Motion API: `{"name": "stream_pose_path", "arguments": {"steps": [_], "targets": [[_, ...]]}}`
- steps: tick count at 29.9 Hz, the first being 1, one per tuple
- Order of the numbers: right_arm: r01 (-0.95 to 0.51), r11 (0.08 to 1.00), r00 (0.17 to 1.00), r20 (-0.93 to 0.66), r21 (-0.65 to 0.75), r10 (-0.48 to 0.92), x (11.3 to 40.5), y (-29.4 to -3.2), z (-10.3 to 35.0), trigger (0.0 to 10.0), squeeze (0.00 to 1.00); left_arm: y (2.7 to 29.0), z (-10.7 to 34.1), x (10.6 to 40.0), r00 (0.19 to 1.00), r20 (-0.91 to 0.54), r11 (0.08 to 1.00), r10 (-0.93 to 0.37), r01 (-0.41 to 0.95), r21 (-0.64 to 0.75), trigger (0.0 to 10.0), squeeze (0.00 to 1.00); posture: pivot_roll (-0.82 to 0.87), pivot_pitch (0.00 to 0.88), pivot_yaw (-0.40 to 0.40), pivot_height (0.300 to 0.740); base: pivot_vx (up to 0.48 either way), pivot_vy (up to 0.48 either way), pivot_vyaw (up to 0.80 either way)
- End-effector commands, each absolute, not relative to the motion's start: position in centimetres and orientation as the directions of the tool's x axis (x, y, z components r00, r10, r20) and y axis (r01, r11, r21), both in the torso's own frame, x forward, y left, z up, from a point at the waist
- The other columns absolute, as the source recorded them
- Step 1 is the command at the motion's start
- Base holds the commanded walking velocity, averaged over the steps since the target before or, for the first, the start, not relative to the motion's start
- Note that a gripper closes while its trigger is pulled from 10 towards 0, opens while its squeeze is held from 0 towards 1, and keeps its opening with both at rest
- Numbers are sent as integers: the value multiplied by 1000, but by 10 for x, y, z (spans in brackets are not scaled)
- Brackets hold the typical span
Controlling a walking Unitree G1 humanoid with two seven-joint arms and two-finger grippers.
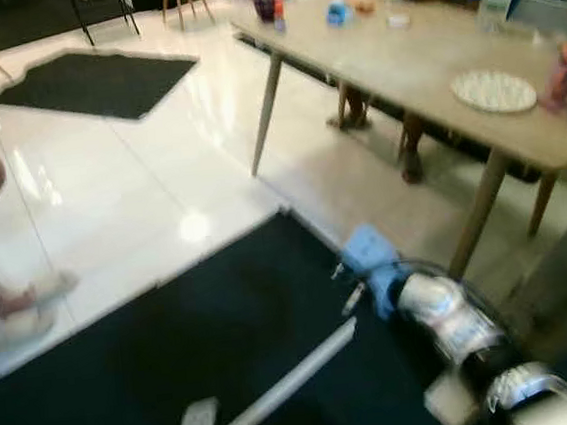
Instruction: Restocking fridge
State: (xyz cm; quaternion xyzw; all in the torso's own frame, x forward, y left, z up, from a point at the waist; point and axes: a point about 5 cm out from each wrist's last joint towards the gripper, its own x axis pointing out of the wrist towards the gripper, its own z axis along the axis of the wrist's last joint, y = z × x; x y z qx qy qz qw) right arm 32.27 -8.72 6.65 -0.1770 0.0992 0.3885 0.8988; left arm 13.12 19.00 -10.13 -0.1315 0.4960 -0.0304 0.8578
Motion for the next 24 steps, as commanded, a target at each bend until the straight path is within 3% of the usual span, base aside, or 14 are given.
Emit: {"name": "stream_pose_path", "arguments": {"steps": [1, 9, 19, 24], "targets": [[-717, 655, 693, -346, -240, 632, 323, -99, 62, 10000, 0, 186, -103, 127, 489, -851, 963, -193, -72, -260, 10000, 0, -6, 0, -18, 740, 315, 0, 0], [-710, 666, 699, -346, -231, 626, 325, -99, 63, 10000, 0, 185, -104, 126, 486, -852, 963, -195, -71, -260, 10000, 0, -5, 0, -17, 740, 316, 0, 0], [-716, 665, 692, -342, -211, 636, 324, -98, 64, 10000, 0, 185, -104, 124, 484, -853, 963, -196, -71, -261, 10000, 0, -5, 0, -17, 740, 318, 0, -733], [-738, 632, 671, -361, -238, 648, 321, -95, 60, 10000, 0, 186, -104, 125, 486, -852, 963, -197, -69, -262, 10000, 0, -2, 0, -17, 740, 317, 0, 0]]}}
